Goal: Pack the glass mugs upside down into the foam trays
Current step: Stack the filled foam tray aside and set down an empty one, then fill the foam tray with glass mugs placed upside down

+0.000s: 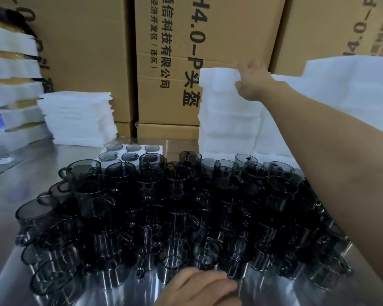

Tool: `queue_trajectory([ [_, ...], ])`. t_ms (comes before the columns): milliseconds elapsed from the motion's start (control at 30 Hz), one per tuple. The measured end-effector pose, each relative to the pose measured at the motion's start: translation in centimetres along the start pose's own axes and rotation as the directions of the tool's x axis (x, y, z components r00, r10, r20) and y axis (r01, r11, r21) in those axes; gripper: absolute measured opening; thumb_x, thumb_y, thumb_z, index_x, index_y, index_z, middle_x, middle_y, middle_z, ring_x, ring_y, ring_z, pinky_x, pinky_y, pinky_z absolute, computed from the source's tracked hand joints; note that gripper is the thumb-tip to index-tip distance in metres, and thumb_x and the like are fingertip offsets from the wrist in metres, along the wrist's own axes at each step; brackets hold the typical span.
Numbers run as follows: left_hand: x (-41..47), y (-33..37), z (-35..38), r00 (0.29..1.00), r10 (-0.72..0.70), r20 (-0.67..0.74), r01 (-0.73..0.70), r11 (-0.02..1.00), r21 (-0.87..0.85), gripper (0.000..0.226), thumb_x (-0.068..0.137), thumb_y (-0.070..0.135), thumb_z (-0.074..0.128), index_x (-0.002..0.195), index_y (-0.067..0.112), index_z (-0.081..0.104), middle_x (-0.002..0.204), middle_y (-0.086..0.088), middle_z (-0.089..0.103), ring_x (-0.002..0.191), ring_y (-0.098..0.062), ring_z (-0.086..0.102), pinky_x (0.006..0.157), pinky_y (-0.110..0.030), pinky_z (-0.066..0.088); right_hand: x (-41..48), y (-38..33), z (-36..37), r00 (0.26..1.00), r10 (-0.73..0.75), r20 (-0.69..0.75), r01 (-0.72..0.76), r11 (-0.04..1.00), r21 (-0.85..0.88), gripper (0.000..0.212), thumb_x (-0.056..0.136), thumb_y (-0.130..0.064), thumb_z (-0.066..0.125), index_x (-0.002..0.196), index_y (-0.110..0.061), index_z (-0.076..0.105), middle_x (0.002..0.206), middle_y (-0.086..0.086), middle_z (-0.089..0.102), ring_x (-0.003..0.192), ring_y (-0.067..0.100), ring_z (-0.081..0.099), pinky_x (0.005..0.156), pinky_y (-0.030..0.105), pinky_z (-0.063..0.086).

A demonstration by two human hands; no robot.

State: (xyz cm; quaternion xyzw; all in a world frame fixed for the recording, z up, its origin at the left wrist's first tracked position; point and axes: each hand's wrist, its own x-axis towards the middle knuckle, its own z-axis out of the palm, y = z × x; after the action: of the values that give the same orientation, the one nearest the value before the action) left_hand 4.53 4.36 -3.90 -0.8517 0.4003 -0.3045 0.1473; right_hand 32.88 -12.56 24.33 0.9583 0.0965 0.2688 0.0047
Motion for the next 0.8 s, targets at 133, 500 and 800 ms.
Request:
queue_trajectory([
  [133,-0.9,0.7,-1.6,0.988,-0.146,0.057,0.156,0.949,-0.273,0.065,0.097,-0.018,0.021,0.11,0.04,0.046,0.116,0.029,0.047,0.107,0.011,0.048,0.089,-0.012,0.038,0.2,-0.1,0.3,0.999,-0.008,-0.036,0.005,0.998,-0.065,0.047,0.098,-0.022,0.042,0.143,-0.019,0.029,0.141,0.023,0.027,0.129,0.038,0.026,0.111,0.048,0.022],
  [500,-1.3,0.4,-0.3,0.772,-0.522,-0.363,0.236,0.765,-0.599,0.026,0.069,0.011,0.054,0.08,0.027,0.072,0.083,0.017,0.064,0.097,-0.002,0.054,0.091,-0.016,0.036,-9.4,-0.1,-5.2,0.902,-0.35,-0.254,0.39,0.912,0.127,0.034,0.095,-0.013,0.051,0.129,-0.017,0.05,0.119,0.017,0.039,0.09,0.025,0.044,0.077,0.033,0.04],
  [800,-2.9,-0.2,-2.1,0.458,-0.813,-0.359,0.396,0.548,-0.737,0.029,0.076,0.008,0.044,0.069,0.011,0.072,0.088,0.013,0.06,0.091,-0.001,0.052,0.086,-0.013,0.038,-31.7,1.7,-6.6,0.718,-0.691,-0.083,0.688,0.685,0.24,0.028,0.09,-0.011,0.045,0.112,-0.024,0.058,0.106,-0.002,0.043,0.093,0.011,0.047,0.116,0.033,0.022],
])
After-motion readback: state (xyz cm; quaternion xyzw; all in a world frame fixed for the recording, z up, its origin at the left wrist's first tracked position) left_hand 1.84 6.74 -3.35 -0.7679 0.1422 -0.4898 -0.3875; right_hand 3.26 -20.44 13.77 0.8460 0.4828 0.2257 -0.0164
